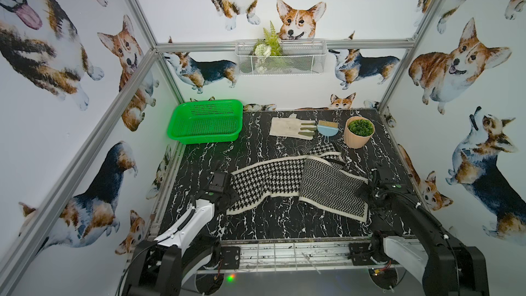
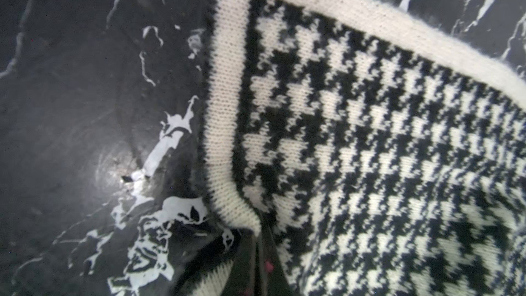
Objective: Roll up the scarf and place it into the basket
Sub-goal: Flatten out the scarf at the center of the board.
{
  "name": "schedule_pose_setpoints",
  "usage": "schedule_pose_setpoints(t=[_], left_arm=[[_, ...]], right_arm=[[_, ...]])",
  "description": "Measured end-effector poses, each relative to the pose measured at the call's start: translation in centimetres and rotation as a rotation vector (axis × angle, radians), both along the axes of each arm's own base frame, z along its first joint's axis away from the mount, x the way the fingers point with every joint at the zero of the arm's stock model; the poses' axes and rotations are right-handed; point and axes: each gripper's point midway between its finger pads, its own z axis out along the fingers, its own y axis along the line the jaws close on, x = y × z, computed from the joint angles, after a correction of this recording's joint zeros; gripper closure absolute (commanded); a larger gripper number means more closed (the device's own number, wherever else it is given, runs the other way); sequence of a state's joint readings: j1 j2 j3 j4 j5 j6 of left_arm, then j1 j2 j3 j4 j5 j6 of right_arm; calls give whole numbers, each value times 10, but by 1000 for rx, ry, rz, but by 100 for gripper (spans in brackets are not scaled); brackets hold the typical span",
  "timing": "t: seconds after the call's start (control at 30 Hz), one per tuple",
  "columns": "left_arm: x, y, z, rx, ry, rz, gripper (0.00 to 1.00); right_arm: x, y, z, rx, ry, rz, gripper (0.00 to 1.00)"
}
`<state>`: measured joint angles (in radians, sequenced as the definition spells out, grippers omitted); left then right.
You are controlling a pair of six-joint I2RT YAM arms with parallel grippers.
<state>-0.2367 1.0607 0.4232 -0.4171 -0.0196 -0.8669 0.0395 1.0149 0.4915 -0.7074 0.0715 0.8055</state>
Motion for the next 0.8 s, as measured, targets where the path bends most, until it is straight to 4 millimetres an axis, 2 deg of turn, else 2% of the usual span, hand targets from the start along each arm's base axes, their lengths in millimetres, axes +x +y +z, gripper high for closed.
schedule_pose_setpoints(t=[0.1,0.23,0.27,0.43,0.57,0.6,0.8], left_arm=[[1,1,1,-16,2,5,100],[2,6,1,-35,4,22,100],[3,8,1,-41,4,28,100],[5,17,3,-49,-5,47,100],[11,19,10,-56,-16,47,100],[13,19,12,-56,-19,48,100],[20,24,21,-50,-27,62,100]], right_arm=[[0,0,-2,-1,23,0,20],[-3,0,-9,-4,73,16,35],[-5,0,-12,-4,90,19,43],[-6,-2,-20,-12,139,23,65],[2,2,-20,3,139,47,96],[5,3,-20,8,133,51,100],[22,5,-12,41,89,89,100]])
